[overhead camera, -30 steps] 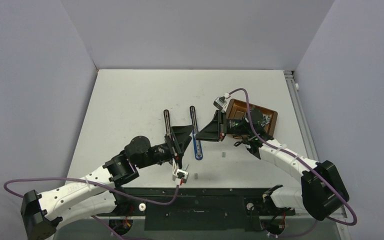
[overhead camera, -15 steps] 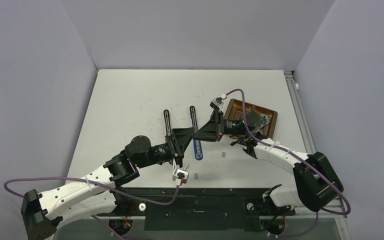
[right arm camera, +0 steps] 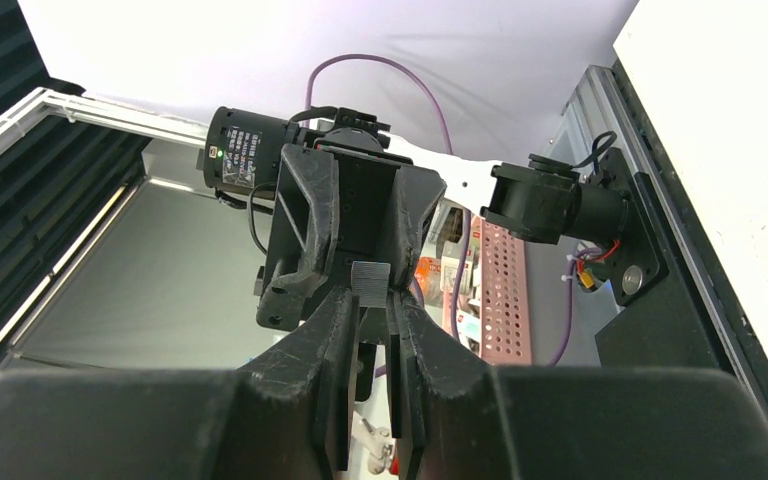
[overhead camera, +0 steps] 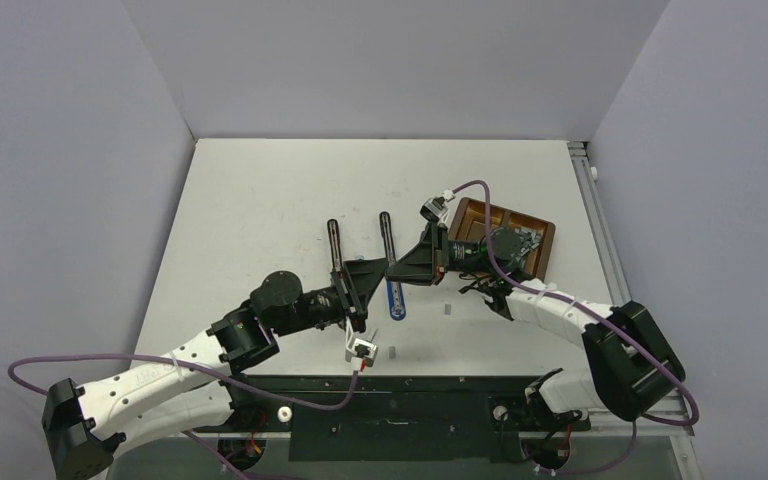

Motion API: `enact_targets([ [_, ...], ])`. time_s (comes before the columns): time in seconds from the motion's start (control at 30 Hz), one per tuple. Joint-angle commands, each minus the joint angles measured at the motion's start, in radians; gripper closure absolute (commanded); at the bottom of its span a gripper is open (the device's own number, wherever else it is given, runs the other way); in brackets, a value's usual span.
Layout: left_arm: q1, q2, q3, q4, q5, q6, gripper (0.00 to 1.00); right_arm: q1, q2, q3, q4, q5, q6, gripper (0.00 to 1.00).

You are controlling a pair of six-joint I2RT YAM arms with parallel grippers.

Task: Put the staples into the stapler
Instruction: Pick up the staple from the center of the board.

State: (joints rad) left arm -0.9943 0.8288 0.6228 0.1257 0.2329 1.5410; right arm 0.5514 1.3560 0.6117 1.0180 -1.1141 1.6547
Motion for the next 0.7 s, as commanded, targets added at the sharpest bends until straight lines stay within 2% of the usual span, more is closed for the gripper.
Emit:
enact_targets([
  [0.0,-0.006,-0.005,0.044,0.038,0.015,0.005,0.75,0.009,0.022,-0.006,0.092,0.019,0.000,0.90],
  [0.33,-0.014,-0.010,0.037,0.029,0.008,0.008,0.83,0.013,0.065,-0.015,0.222,0.050,0.075,0.90],
  [0.43,-0.017,-0.005,0.037,0.045,0.005,-0.005,0.97,0.022,0.083,-0.015,0.268,0.058,0.099,0.88],
  [0.5,-0.017,-0.002,0.039,0.043,0.003,-0.006,1.00,0.022,0.089,-0.016,0.281,0.056,0.102,0.80],
  [0.67,-0.018,-0.004,0.037,0.005,0.002,-0.007,1.00,-0.005,0.068,-0.019,0.209,0.031,0.057,0.51],
])
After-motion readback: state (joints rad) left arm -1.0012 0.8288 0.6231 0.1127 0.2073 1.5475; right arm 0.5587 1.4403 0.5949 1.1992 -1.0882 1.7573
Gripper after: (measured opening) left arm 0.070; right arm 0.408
